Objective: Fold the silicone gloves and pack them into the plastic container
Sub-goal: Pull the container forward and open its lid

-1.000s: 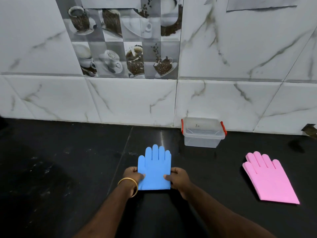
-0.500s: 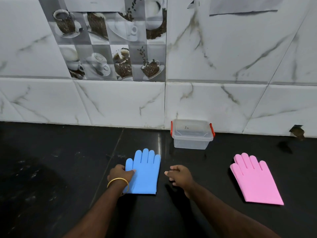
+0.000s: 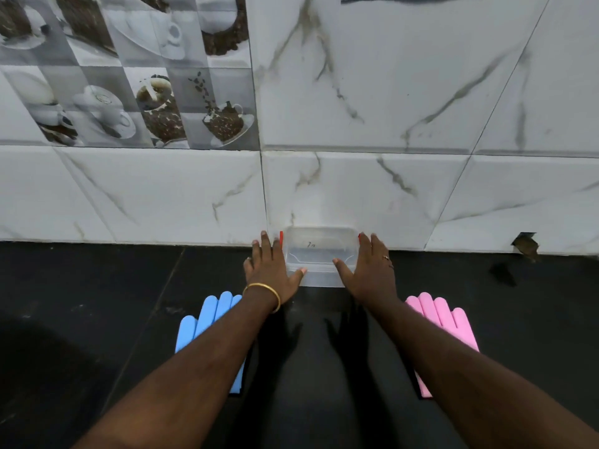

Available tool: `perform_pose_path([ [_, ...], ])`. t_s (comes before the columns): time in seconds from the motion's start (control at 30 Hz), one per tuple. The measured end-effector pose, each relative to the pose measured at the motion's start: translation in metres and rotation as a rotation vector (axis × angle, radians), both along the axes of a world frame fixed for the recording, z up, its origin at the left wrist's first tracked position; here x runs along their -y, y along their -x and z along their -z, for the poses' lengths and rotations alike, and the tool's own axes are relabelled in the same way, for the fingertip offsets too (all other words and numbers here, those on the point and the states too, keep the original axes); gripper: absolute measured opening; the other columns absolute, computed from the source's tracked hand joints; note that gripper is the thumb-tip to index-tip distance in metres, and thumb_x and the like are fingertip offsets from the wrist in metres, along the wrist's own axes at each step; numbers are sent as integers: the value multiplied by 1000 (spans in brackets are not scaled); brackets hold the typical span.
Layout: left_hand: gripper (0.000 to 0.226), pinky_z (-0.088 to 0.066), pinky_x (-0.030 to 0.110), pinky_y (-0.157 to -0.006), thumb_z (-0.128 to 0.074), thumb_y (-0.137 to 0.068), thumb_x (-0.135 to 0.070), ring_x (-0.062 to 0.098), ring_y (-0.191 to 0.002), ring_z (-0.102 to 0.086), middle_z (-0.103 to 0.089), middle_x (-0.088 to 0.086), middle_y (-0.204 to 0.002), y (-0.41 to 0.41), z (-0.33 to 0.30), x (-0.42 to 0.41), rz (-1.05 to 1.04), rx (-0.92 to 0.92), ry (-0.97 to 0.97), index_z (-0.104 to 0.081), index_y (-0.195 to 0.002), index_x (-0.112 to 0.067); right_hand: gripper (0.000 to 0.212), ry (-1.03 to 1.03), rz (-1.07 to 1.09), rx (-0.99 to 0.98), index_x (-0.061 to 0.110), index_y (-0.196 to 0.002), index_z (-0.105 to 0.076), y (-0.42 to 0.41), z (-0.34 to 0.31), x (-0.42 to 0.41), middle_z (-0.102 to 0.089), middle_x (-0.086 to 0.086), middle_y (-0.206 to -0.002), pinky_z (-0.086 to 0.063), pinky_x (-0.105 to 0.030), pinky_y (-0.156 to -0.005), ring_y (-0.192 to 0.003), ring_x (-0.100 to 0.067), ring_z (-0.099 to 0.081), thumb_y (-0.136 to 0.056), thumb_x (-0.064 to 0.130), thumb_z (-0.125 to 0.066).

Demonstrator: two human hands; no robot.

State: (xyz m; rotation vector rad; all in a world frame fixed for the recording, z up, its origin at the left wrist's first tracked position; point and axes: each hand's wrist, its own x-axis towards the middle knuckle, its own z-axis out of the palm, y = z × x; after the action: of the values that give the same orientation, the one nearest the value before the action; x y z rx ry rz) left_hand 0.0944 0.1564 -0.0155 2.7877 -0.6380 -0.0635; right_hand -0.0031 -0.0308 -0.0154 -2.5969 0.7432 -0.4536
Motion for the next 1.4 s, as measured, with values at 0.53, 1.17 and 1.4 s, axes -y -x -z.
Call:
perform_pose_path([
  [0.53, 97, -17, 52, -117, -24, -89, -70, 28, -150, -1, 12, 11, -162, -55, 17, 54, 37, -94, -159, 8, -152, -4, 100, 37, -74, -158, 11, -159, 0, -73, 37, 38, 4, -11, -168, -14, -48, -123, -155, -29, -4, -90, 72, -39],
  [1.17, 92, -16, 53, -117, -20, -90, -69, 29, -150, -1, 12, 9, -162, 67, 18, -4, 24, -91, -180, 5, -153, -7, 87, 88, -98, -232, 18, -157, -17, 45, 37, -18, -10, -7, -168, -16, -51, -121, -155, -31, -6, -91, 72, -31],
  [1.4, 91, -14, 52, -120, -20, -91, -69, 29, -150, 1, 13, 9, -162, 103, 20, -24, 16, -100, -170, 6, -153, -8, 85, 125, -105, -254, 17, -158, -16, 81, 36, -39, -8, -7, -168, -16, -50, -121, -155, -32, -5, -93, 70, -30],
])
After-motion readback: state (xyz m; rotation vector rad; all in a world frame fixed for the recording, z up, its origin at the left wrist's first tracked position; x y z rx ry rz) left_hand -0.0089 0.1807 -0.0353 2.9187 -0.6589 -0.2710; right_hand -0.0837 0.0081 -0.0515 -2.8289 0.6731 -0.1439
